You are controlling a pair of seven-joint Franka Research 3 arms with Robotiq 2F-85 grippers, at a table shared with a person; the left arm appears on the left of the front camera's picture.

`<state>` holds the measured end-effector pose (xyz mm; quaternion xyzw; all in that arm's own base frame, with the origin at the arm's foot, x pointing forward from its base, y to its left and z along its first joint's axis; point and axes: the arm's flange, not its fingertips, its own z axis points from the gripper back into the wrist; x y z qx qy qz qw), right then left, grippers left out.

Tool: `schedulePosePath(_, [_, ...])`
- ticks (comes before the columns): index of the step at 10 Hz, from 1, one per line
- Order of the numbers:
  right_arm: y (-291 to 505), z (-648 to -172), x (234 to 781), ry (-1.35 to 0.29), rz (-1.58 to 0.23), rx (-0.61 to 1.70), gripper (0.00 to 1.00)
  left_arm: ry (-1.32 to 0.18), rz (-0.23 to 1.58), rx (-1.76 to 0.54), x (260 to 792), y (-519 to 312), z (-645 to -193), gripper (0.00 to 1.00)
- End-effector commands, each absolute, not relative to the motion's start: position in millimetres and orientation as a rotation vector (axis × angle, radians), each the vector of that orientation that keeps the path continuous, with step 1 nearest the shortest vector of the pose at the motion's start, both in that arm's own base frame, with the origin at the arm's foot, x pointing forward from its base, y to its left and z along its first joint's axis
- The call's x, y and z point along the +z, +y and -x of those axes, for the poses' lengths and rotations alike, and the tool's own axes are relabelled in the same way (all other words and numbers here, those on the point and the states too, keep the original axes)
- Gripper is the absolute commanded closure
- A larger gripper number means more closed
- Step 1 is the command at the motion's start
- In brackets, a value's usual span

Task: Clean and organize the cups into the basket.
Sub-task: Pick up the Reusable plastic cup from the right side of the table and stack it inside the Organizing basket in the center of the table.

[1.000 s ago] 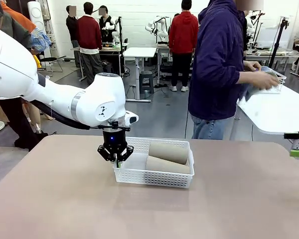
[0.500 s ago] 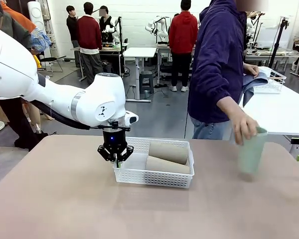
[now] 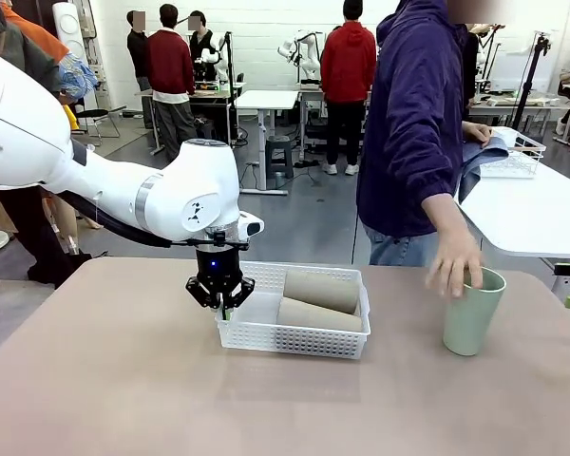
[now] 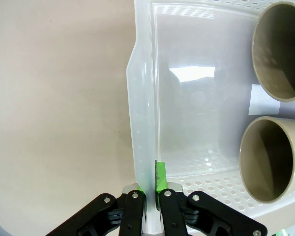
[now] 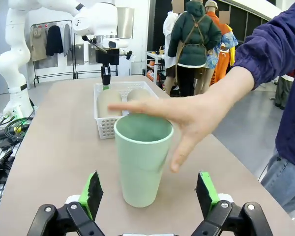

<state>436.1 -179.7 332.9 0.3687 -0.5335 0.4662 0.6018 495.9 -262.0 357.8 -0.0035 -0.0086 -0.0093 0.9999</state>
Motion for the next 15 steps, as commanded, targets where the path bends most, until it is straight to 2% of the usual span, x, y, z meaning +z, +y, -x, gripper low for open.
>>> schedulePosePath(1, [-176.4, -432.6, 332.0, -1.232, -0.846, 1.075, 0.00, -0.022, 0.009, -0.019, 359.8, -261.5, -496.7, 1.00])
schedulePosePath(12, [-179.7, -436.1, 332.9, -1.236, -0.854, 1.080, 0.00, -0.022, 0.009, -0.019, 359.8, -261.5, -496.7, 1.00])
schedulePosePath(15, [-141.1, -451.6, 299.8, -1.155, -0.851, 1.186, 0.00, -0.022, 0.009, -0.019, 359.8, -261.5, -496.7, 1.00])
